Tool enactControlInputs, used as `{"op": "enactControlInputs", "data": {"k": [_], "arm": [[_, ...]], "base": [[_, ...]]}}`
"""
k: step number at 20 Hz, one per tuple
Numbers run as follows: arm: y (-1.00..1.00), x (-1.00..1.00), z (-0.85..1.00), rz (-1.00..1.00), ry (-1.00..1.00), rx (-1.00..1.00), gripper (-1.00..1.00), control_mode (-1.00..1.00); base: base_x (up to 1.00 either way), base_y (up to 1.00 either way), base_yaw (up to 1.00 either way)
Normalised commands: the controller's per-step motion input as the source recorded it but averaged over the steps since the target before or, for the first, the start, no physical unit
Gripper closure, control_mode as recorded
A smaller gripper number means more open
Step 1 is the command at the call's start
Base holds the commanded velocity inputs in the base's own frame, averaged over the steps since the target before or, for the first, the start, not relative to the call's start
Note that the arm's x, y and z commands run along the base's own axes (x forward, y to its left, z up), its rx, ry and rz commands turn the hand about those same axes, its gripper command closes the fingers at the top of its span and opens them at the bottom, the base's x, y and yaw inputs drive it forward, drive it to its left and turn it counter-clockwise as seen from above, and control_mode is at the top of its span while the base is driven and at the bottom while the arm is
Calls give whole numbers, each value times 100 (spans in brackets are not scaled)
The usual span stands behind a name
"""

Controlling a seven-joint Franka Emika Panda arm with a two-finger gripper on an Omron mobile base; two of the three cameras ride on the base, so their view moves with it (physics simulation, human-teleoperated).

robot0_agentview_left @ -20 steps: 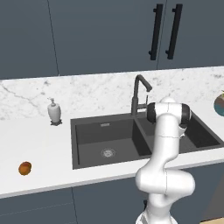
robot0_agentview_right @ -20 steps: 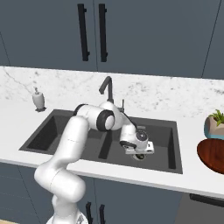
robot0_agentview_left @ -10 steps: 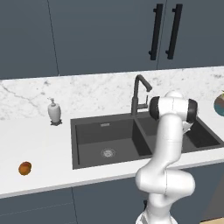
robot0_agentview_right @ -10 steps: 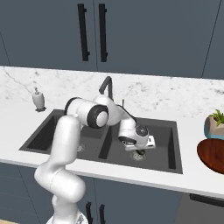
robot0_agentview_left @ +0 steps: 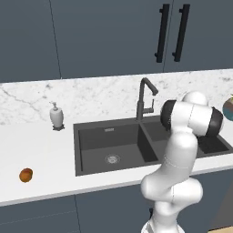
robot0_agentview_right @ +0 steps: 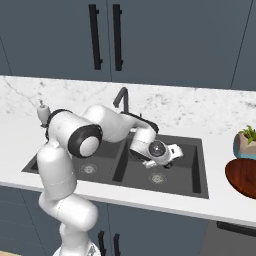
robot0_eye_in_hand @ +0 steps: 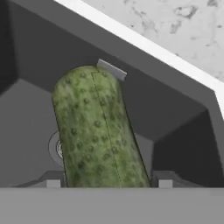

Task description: Pick the cucumber from the sink and place it in the bowl. Then pick the bowl and place it in the microwave. Then close the microwave door and press the start button.

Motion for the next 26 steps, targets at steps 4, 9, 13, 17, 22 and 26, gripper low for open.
{"op": "enactControlInputs", "data": {"k": [4, 9, 13, 17, 22, 26], "arm": [[-43, -56, 100, 0, -16, -23, 100, -100], [-78, -35, 100, 0, -6, -23, 100, -100], [-97, -40, 100, 0, -1, -26, 100, -100], [-100, -41, 77, -1, 3, -28, 100, -100], [-99, -18, 43, -7, 16, -33, 100, -100], [-82, -1, 3, -10, 28, -20, 100, -100]], "base": [[0, 0, 0], [0, 0, 0], [0, 0, 0], [0, 0, 0], [0, 0, 0], [0, 0, 0]]}}
